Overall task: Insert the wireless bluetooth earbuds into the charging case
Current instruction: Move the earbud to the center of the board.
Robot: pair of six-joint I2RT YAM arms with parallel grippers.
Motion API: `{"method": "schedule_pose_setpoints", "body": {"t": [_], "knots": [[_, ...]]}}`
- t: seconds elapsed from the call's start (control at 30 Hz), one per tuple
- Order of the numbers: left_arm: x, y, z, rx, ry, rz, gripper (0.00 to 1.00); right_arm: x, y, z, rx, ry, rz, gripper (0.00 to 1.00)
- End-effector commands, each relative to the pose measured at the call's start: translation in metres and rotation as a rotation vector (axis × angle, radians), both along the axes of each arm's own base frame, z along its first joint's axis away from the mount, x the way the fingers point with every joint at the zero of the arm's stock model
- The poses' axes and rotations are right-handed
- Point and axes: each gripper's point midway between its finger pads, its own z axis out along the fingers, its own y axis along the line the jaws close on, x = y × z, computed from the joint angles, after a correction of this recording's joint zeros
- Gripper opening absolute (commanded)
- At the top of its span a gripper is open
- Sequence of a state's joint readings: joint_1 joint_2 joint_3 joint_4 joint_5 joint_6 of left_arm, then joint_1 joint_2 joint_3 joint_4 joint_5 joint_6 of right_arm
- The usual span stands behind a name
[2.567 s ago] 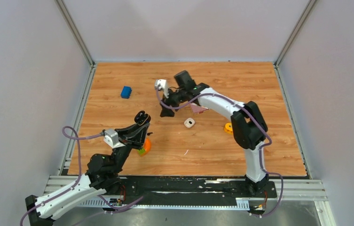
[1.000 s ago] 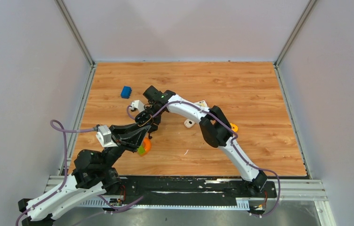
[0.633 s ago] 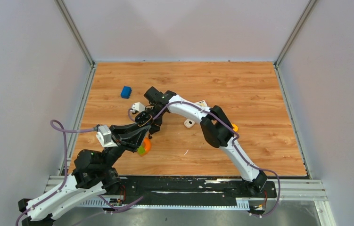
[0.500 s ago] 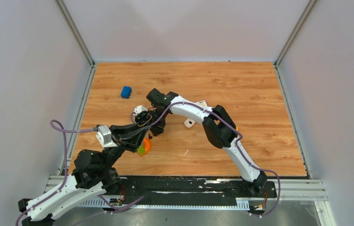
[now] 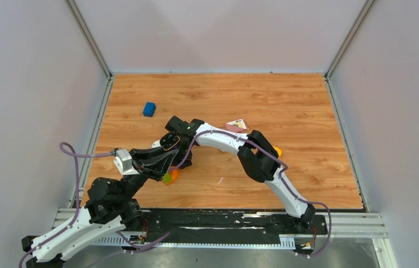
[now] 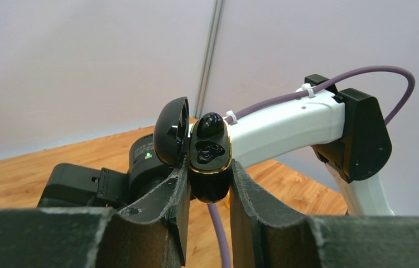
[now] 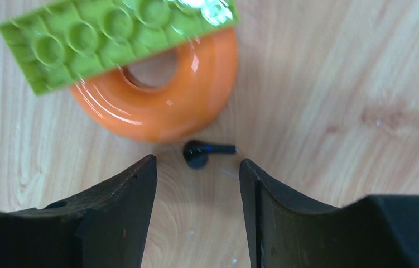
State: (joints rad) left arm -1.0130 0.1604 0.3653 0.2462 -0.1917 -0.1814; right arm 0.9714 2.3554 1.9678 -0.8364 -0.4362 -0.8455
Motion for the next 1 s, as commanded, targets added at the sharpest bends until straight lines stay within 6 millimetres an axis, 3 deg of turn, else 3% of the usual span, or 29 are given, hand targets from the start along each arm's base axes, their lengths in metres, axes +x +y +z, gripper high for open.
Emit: {"method": "schedule_pose_setpoints", "body": {"t": [0.0,0.23,0.63,0.83,0.97], "knots": [[-0.004,0.004,0.007,-0.018,-0.011,-0.007,0.0,-0.007,0.021,-0.002,0.016,-0.099,0.116,0.56],[-0.004,0.005,0.005,-0.012,-0.009,0.0,0.0,-0.006,0.026,-0.002,0.022,-0.14,0.163,0.54],[-0.003,0.003,0.004,-0.007,-0.012,-0.006,0.0,-0.009,0.0,-0.019,-0.101,-0.102,0.137,0.38],[-0.003,0.001,0.004,-0.004,-0.014,-0.011,0.0,-0.007,-0.02,-0.016,-0.138,-0.076,0.072,0.25],[-0.004,0.0,0.006,-0.001,-0.022,-0.018,0.0,-0.009,-0.047,-0.006,-0.145,-0.003,0.008,0.23]]}}
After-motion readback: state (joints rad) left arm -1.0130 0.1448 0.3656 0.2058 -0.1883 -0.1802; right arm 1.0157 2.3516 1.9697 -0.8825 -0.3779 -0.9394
